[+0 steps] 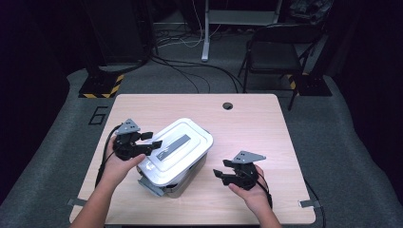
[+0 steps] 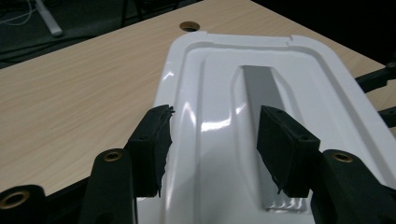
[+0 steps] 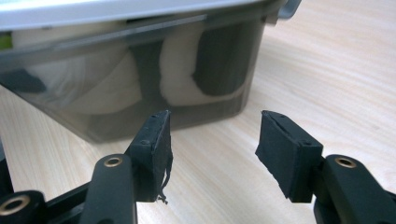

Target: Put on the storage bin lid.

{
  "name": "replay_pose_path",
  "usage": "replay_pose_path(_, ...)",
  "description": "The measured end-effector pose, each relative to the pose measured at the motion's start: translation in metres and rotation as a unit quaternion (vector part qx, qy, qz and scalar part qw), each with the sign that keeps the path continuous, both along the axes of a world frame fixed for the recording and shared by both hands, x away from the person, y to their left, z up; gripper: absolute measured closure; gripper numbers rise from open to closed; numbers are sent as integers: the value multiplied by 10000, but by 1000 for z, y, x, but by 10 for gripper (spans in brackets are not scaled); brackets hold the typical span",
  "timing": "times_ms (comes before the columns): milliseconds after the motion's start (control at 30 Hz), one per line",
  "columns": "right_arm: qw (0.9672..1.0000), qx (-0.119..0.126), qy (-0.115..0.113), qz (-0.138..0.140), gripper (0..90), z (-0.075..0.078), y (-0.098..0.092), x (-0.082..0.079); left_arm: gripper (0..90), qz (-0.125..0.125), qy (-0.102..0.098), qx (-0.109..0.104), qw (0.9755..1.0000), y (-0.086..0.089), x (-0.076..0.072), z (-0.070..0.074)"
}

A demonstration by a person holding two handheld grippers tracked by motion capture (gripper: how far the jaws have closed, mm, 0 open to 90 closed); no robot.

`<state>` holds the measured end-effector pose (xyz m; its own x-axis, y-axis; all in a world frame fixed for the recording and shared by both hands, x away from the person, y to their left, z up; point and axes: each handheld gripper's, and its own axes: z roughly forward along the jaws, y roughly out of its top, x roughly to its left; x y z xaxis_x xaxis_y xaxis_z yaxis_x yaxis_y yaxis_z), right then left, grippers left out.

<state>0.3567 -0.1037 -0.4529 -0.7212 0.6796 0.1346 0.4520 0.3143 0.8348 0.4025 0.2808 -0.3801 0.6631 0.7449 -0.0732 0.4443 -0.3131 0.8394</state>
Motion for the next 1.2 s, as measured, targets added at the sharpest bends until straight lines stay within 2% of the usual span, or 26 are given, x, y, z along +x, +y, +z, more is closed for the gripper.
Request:
replay_pose_path(67,10000,44,-59,-18,434,5,-2,0,446,103,64,54,9999,8,1,-2)
replay_pose_path(167,9998,105,-138,-44,439,14,-3,1,443,150,70,-71,9998,20,0,-6)
replay_pose_path(300,9997,162,-169,-23,440,22,0,5,443,224,164,-36,9996,26,-1,-12)
replay_pose_path(367,9997,127,-187,-19,439,26,3,6,444,266,196,-95,9994,29,-2,-15)
replay_pose_path(433,9997,151,-206,-1,438,30,5,8,445,267,227,-105,9993,29,-1,-18)
replay_pose_path(500,9995,274,-173,60,429,34,7,10,449,219,251,-89,9994,29,-2,-20)
replay_pose_path(567,9992,331,-190,111,422,38,9,12,467,178,243,-164,9994,30,-3,-22)
replay_pose_path(800,9987,368,-258,237,417,44,24,20,469,84,345,-361,9987,30,-3,-24)
replay_pose_path(1033,9985,398,-246,276,390,46,37,27,470,25,326,-351,9988,29,-4,-24)
replay_pose_path(1200,9987,319,-241,327,384,45,44,29,471,-22,320,-359,9988,28,-6,-24)
